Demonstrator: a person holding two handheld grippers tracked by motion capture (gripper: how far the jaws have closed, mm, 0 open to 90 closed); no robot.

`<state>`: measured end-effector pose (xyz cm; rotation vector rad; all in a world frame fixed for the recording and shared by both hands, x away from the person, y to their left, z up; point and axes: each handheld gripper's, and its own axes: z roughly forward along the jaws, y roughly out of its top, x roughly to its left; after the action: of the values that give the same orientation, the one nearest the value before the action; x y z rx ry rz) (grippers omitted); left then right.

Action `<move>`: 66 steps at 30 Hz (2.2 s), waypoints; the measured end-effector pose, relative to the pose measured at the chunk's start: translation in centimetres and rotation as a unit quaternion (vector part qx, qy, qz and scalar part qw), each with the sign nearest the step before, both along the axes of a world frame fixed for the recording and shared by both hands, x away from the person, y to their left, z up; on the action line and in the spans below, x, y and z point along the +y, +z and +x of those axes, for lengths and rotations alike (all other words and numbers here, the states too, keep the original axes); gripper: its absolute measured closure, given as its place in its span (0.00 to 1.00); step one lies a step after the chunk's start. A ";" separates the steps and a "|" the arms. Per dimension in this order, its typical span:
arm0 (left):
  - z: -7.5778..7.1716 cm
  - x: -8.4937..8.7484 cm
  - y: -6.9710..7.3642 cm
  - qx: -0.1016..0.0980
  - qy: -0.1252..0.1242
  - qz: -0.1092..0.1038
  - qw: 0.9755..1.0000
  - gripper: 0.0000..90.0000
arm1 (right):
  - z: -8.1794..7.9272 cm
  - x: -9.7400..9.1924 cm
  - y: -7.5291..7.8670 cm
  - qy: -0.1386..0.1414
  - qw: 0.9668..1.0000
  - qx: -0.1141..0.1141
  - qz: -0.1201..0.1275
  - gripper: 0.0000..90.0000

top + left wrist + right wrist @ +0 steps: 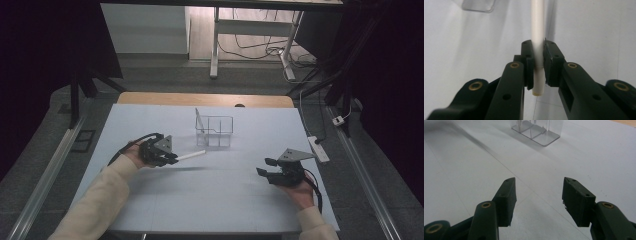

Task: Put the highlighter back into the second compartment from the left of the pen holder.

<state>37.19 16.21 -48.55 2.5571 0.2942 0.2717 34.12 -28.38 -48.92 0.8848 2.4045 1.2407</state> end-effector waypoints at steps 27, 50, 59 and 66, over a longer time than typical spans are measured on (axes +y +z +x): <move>-3.8 0.0 0.5 -0.023 0.112 -0.108 0.987 0.88 | -0.1 0.2 -0.1 -0.009 1.000 -0.007 0.010 0.48; -4.4 -0.6 0.5 -0.034 0.124 -0.162 0.978 0.88 | -0.2 1.3 0.1 -0.001 0.999 -0.016 0.043 0.45; -4.6 -1.1 1.1 -0.041 0.127 -0.182 0.974 0.88 | 0.0 2.5 0.5 0.011 0.998 -0.018 0.062 0.45; -4.7 -2.3 0.8 -0.043 0.117 -0.186 0.975 0.88 | -0.1 3.6 0.9 0.012 0.997 -0.022 0.076 0.44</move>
<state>32.47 13.90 -47.72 2.1368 0.5584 0.3756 34.00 -24.81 -48.01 0.8641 2.3171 1.4527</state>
